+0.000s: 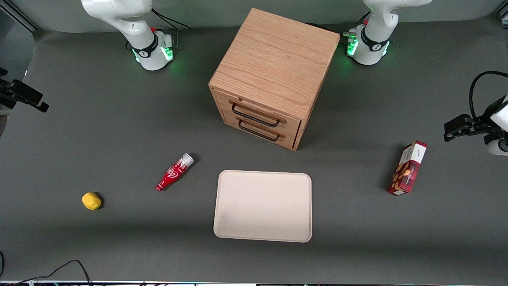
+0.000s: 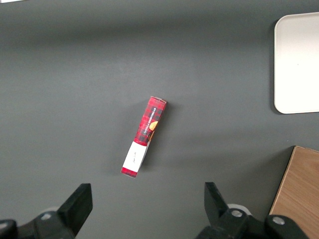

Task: Open upper drawer
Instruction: 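Move the right gripper toward the upper drawer's black handle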

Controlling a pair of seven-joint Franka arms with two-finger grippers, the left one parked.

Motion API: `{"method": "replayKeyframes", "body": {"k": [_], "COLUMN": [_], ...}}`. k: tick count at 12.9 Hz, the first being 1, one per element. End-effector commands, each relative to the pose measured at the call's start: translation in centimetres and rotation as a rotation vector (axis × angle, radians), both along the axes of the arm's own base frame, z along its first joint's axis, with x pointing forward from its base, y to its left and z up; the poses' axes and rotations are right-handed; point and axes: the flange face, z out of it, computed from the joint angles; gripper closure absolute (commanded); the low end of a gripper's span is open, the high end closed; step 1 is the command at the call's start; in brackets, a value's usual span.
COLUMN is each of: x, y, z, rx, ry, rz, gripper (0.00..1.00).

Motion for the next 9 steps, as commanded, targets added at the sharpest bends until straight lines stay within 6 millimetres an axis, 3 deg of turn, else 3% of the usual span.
{"method": "replayKeyframes", "body": {"k": [1,3,9], "x": [0.1,0.9,2.2], "y": [0.6,2.7,18.0], "z": [0.2,0.7,-0.4], "rx": [0.009,0.001,-0.009], "ry": [0.001,-0.011,0.031], "rz": [-0.013,0.031,0.450], "gripper": [0.00,0.00,0.00]}}
